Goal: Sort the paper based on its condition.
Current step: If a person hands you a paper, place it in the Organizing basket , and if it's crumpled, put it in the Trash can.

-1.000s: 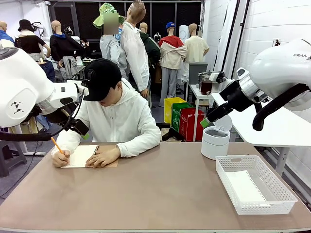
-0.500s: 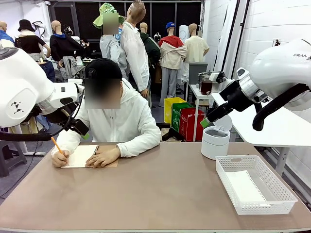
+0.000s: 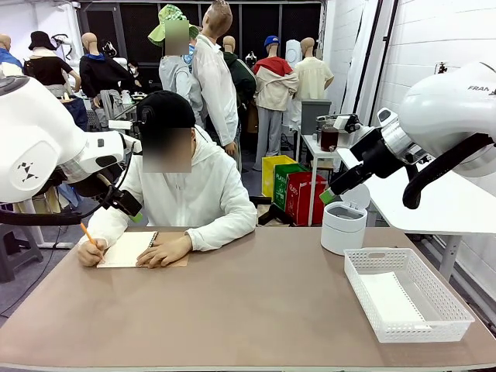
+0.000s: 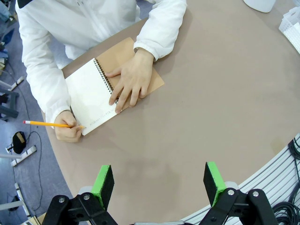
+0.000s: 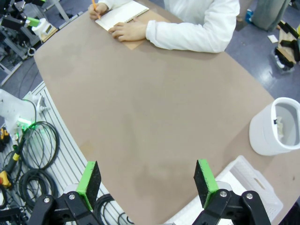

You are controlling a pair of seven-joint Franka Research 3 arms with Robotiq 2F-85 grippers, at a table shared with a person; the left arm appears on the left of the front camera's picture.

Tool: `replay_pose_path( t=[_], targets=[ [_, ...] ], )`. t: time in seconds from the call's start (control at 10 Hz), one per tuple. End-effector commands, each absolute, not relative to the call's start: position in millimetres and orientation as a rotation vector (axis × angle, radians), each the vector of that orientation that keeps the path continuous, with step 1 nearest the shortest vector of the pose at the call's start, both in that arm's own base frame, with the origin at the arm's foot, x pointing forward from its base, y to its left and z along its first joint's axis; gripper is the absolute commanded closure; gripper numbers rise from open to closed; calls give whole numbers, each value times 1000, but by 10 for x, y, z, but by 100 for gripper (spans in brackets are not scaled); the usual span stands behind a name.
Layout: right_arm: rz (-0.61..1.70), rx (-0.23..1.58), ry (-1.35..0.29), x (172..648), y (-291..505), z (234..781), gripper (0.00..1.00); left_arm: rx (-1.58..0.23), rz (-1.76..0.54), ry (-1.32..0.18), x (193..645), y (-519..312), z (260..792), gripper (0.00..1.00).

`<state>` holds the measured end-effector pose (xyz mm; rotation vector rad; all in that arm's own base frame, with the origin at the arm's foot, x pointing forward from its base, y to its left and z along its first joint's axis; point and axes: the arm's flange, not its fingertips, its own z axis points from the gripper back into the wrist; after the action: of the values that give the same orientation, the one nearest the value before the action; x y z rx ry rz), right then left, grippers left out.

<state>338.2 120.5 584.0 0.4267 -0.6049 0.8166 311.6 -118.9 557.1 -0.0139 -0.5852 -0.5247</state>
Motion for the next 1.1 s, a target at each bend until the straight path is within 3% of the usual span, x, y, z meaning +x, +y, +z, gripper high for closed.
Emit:
replay_pose_path(
  t=[0.0, 1.0],
  targets=[
    [799, 420, -613, 3378, 1236, 5844, 0, -22, -522, -589, 3120, -1180, 5572, 0],
    [799, 420, -613, 3378, 1236, 5844, 0, -22, -522, -589, 3120, -1180, 5572, 0]
  ],
)
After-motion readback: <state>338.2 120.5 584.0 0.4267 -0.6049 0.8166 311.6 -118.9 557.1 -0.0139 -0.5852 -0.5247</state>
